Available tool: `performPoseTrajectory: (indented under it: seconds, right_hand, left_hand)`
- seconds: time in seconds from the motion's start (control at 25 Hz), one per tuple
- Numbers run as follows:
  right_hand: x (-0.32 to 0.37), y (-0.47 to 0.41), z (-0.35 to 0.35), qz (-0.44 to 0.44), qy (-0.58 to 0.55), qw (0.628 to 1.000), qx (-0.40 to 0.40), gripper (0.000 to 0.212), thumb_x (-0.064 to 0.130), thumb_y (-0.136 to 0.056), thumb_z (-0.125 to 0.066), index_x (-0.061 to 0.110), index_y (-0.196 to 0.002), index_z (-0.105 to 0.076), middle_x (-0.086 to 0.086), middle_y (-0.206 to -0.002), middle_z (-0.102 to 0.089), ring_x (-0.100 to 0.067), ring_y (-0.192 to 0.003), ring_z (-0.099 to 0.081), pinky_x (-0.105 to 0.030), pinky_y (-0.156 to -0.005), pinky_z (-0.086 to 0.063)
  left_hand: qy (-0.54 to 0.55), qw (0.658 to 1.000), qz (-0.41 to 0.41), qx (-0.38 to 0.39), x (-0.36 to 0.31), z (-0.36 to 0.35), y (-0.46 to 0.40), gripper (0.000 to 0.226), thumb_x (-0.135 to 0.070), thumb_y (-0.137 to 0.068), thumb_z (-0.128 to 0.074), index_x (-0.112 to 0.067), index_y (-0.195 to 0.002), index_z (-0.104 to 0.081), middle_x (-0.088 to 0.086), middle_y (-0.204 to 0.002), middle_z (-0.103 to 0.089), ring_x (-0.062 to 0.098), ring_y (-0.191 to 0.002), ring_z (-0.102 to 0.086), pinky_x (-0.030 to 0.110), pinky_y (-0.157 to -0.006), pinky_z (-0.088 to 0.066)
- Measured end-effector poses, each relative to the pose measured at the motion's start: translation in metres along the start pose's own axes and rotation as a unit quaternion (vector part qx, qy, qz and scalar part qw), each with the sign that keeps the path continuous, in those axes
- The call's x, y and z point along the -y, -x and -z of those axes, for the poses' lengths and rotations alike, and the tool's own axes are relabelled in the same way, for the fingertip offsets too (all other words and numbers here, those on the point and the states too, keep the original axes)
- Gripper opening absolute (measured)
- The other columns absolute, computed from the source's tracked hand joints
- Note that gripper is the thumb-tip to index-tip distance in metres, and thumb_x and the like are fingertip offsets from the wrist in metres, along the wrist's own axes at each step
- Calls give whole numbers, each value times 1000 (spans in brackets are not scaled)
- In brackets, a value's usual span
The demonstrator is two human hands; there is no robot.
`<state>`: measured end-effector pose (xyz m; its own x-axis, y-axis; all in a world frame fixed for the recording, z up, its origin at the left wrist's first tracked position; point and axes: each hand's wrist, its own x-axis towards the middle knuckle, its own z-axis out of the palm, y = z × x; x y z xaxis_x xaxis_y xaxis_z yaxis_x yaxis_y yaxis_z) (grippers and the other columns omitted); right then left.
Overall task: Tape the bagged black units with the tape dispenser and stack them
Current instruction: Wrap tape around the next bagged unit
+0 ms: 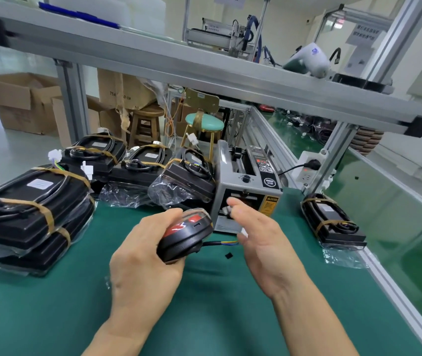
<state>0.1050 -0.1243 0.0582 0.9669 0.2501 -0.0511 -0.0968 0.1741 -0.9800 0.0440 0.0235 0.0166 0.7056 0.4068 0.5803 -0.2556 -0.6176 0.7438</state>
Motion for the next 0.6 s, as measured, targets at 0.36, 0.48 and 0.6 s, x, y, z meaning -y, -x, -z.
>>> performPoseTrajectory:
  seconds: [0.36,0.48,0.6]
  right_hand:
    - [-3,11,-18,17,34,998,54,20,11,-84,-67,17,-65,-72,11,-126,-59,0,-121,-51,-22,-88,-35]
    - [-2,12,-18,12,47,997,55,16,16,-79,-70,18,-63,-72,14,-122,-61,6,-109,-54,-11,-74,-37]
    - [-3,13,-18,15,59,997,55,21,9,-84,-66,17,-65,-71,13,-122,-60,7,-109,-54,-7,-70,-38]
  left_hand:
    - [-31,999,-23,-17,3,-1,2,64,8,-53,-84,-20,-109,-68,-13,-101,-65,15,-89,-64,21,-83,-46]
    - [-37,999,-30,-18,2,-3,4,64,10,-54,-82,-20,-109,-67,-10,-102,-67,17,-90,-65,26,-81,-48]
    - [-39,998,-34,-24,2,-4,4,65,10,-53,-81,-20,-109,-67,-10,-101,-67,17,-89,-65,25,-81,-47]
